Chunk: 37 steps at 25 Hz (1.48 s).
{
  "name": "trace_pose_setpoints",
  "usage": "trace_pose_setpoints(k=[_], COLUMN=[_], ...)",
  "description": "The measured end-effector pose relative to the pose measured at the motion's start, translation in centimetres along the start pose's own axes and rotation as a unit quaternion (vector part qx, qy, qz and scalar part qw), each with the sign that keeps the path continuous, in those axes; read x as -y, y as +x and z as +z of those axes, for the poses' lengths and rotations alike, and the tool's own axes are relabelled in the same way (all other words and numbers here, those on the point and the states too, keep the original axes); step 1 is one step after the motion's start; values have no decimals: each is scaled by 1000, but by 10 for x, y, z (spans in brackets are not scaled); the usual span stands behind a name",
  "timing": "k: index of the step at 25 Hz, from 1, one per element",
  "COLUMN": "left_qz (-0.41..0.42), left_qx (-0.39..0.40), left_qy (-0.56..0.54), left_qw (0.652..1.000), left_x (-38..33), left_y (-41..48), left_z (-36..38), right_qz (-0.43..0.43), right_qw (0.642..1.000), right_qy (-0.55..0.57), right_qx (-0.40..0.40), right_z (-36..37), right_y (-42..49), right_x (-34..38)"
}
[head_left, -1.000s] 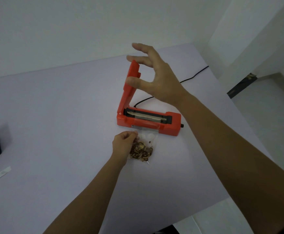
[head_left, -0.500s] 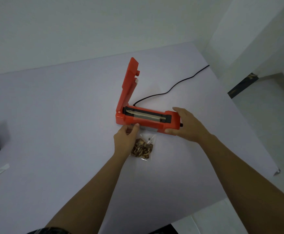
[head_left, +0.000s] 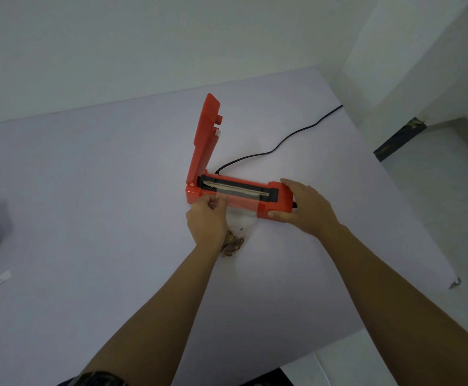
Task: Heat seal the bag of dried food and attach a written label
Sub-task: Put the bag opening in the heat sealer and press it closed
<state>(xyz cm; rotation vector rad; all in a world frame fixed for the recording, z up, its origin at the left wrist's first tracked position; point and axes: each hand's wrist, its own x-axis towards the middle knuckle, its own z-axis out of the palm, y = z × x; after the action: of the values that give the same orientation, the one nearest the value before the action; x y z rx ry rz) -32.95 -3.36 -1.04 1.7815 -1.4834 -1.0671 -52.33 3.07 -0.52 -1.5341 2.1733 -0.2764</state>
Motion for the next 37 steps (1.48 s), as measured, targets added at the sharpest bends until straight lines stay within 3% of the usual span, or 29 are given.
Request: trace_pose_setpoints(k=[10, 24, 34, 37], left_qz=[107, 173, 93, 53], left_qx=[-27, -40, -22, -17], left_qy=[8, -57, -73, -77], left_qw=[994, 982, 993, 996], left_x=[-11, -13, -1, 10], left_y=[-10, -26, -29, -28], left_z=[-2, 0, -18, -32], right_qz=[-11, -8, -14, -20], right_qw=[1000, 1000, 1000, 994], right_qy=[13, 19, -22, 43], right_qx=[-15, -11, 0, -97], right_z=[0, -2, 1, 4], right_y=[-4, -5, -1, -12], right_x=[4, 5, 0, 7])
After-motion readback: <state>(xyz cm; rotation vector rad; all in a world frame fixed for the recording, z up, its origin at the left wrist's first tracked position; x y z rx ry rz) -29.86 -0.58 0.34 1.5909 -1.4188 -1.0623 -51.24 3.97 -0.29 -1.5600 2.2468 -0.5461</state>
